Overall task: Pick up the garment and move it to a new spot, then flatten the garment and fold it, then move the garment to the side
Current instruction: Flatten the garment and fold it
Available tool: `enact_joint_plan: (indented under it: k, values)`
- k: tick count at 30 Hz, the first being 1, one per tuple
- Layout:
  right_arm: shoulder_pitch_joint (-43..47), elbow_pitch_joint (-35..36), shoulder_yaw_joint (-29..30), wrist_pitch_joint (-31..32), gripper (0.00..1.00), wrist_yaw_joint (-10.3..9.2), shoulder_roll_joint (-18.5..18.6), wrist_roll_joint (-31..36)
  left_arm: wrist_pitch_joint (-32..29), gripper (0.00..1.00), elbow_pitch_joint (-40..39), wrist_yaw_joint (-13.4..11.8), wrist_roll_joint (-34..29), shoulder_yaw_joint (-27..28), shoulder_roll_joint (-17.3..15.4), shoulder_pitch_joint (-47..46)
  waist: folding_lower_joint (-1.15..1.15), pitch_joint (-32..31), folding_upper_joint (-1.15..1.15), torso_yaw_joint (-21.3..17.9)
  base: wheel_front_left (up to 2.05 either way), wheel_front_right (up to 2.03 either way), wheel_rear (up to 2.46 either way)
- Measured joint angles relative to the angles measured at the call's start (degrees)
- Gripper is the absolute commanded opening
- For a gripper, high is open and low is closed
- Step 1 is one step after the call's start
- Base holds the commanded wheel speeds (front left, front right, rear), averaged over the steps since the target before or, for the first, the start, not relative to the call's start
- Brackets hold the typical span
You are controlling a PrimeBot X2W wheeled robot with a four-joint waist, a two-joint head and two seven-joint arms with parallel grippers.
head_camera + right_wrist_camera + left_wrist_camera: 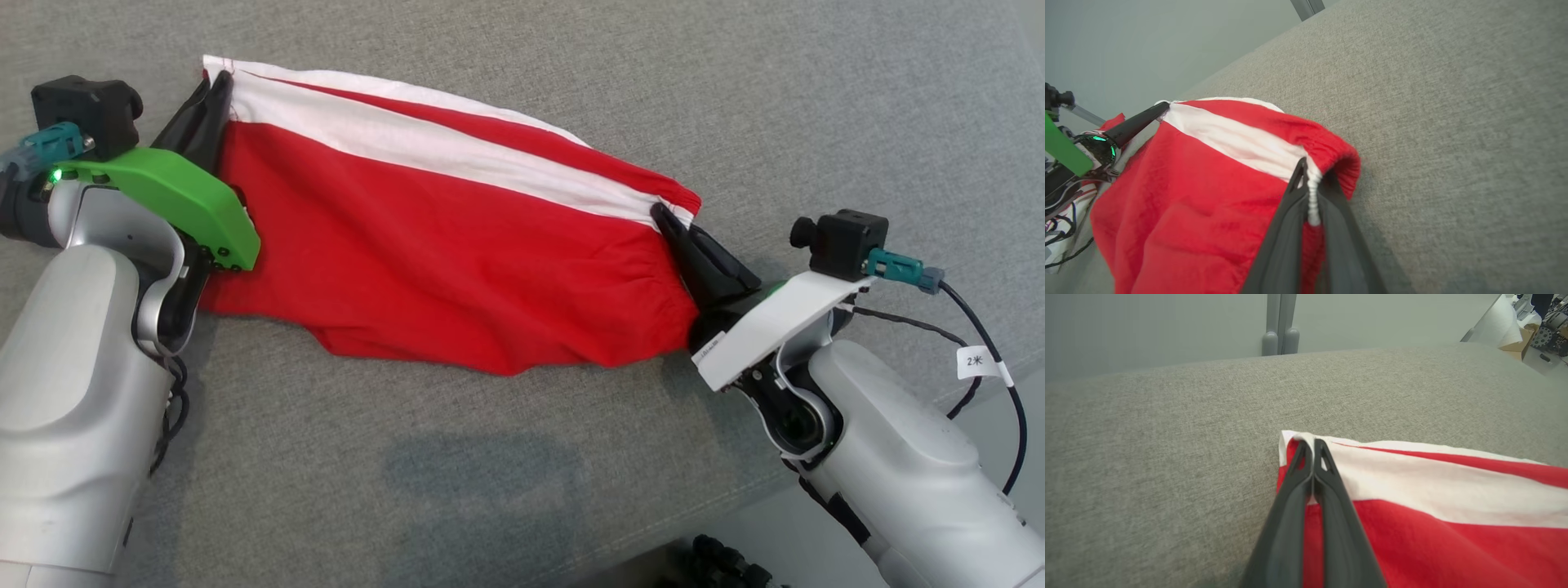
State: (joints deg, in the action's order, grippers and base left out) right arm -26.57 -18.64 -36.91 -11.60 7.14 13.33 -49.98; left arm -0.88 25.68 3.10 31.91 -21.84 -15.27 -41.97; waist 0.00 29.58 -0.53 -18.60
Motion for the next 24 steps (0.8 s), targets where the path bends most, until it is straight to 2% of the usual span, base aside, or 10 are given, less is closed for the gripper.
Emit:
enact_joint_plan:
  k: [1,2,4,5,7,8,9,10,11,24]
  values:
    - [-0.4,-0.4,-0.3,-0.2,0.34,0.0,-0.2,0.0,0.0,0.0,0.6,0.2,0.0,-0.1,0.0,-0.3,0.0,0.4,0.0,-0.3,0.0,0.0,0.0]
    - [-0.8,-0.7,-0.5,-0.5,0.44,0.0,-0.4,0.0,0.5,0.0,1.4,0.3,0.0,-0.1,0.1,-0.7,0.0,0.7,0.0,-0.5,0.0,0.0,0.0]
    - [-1.6,-1.4,-0.6,-0.7,1.0,0.01,-0.8,0.1,1.1,0.0,2.3,0.4,-0.1,-0.1,0.3,-1.6,0.0,1.3,0.0,-0.8,0.0,0.0,0.0]
    - [-1.8,-1.8,-0.5,-1.0,1.0,0.01,-0.8,0.1,1.4,0.0,3.0,0.5,-0.1,-0.1,0.6,-2.1,0.0,1.4,0.0,-0.9,0.0,0.0,0.0]
    - [-2.2,-2.5,-0.5,-1.3,1.0,0.01,-0.7,0.1,2.1,0.15,3.9,0.8,-0.1,-0.2,1.4,-2.9,0.0,1.4,0.0,-0.8,0.0,0.0,0.0]
    - [-2.3,-2.9,-0.4,-1.5,1.0,0.01,-0.5,0.1,2.5,0.42,4.4,1.0,-0.1,-0.4,1.8,-3.2,0.0,1.3,0.0,-0.6,0.0,0.0,0.0]
    - [-2.3,-3.2,-0.4,-1.5,1.0,0.01,-0.4,0.1,2.6,0.49,5.0,1.0,-0.3,-0.6,2.1,-3.6,0.0,1.1,0.0,-0.4,0.0,0.0,0.0]
    - [-2.3,-3.6,-0.3,-1.6,1.0,0.01,-0.3,0.1,2.8,0.94,5.5,1.3,-0.5,-0.7,2.2,-3.7,0.0,0.9,0.0,-0.2,0.0,0.0,0.0]
    - [-2.3,-3.9,-0.3,-1.6,1.0,0.01,-0.1,0.2,3.0,1.0,5.9,1.5,-0.5,-0.8,2.3,-3.8,0.0,0.7,0.0,-0.1,0.0,0.0,0.0]
    - [-0.8,-8.7,1.0,-2.6,1.0,0.01,5.2,3.8,3.4,1.0,14.6,2.9,-0.4,-4.3,5.0,-3.5,0.0,-5.2,0.0,2.9,0.0,0.0,0.0]
